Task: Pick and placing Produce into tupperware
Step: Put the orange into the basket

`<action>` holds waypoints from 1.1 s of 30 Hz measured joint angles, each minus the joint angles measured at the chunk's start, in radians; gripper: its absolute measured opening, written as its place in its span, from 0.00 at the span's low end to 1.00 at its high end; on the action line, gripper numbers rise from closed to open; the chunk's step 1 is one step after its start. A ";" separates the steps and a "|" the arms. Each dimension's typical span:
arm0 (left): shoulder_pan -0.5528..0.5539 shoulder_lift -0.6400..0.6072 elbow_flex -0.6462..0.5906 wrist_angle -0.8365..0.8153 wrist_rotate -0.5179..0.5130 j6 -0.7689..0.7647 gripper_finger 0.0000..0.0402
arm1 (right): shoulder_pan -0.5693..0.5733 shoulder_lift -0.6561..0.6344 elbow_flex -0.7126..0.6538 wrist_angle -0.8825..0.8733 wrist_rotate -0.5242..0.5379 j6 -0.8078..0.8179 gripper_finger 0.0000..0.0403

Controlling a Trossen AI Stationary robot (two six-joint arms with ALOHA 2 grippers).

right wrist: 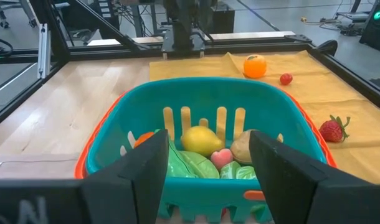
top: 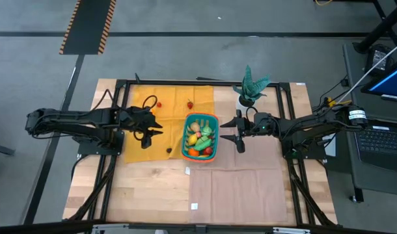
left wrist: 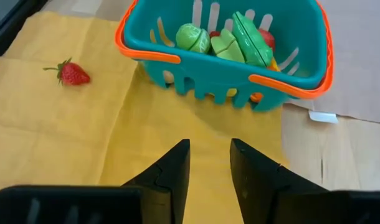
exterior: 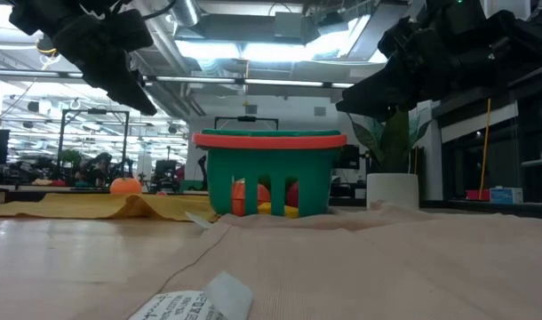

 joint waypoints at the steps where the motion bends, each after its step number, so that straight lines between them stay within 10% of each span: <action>1: 0.000 0.000 0.000 0.001 0.000 0.001 0.26 | 0.000 0.000 0.000 0.002 0.000 -0.001 0.56; 16: 0.000 0.000 0.000 -0.098 -0.336 0.024 0.24 | 0.000 0.000 0.000 0.011 0.000 -0.001 0.56; 33: 0.000 0.035 0.001 -0.164 -0.451 -0.087 0.58 | 0.000 0.000 0.000 0.011 0.000 -0.004 0.56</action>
